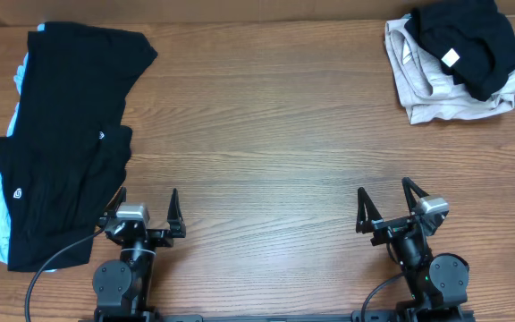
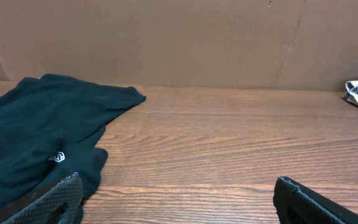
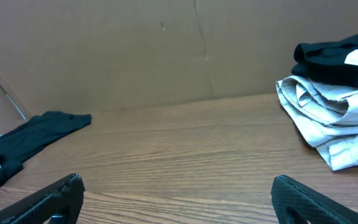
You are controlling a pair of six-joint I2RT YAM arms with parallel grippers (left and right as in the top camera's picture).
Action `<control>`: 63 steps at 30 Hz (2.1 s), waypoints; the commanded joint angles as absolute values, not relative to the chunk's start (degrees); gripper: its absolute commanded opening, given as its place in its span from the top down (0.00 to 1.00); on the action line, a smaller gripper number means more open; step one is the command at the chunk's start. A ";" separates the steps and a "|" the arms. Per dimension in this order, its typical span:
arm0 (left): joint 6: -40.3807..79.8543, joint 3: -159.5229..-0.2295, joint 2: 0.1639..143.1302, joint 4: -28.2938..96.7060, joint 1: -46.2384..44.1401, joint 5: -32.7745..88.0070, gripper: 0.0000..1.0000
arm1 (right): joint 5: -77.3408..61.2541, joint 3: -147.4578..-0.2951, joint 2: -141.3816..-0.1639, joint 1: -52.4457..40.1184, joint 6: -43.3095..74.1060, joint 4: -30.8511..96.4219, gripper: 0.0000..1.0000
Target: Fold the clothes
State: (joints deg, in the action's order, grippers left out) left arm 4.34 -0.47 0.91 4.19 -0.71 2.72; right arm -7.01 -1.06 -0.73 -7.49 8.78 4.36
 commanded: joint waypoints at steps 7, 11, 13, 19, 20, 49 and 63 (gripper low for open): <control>3.64 -0.30 0.27 4.38 -0.25 0.47 0.00 | -6.44 -0.47 -0.16 -7.55 8.82 4.14 0.00; 3.68 -0.27 0.27 4.40 -0.25 0.67 0.00 | -6.50 -0.47 -0.16 -7.55 8.84 3.46 0.00; 3.68 -0.30 0.27 4.38 -0.25 0.64 0.00 | -7.03 -0.47 -0.16 -7.55 8.82 3.07 0.00; 4.10 -0.30 0.27 2.63 -0.25 3.51 0.00 | -8.64 -0.47 -0.16 -7.55 8.78 2.87 0.00; 4.12 -0.30 0.27 1.61 -0.25 4.69 0.00 | -8.64 -0.49 -0.16 -7.55 8.75 2.50 0.00; 1.91 -44.99 35.05 32.95 -0.23 0.89 0.00 | -15.57 -41.45 -38.83 -7.55 2.76 16.36 0.00; -3.27 -66.35 73.36 50.52 5.50 7.55 0.00 | -32.62 -51.94 -67.09 -7.55 2.79 16.58 0.00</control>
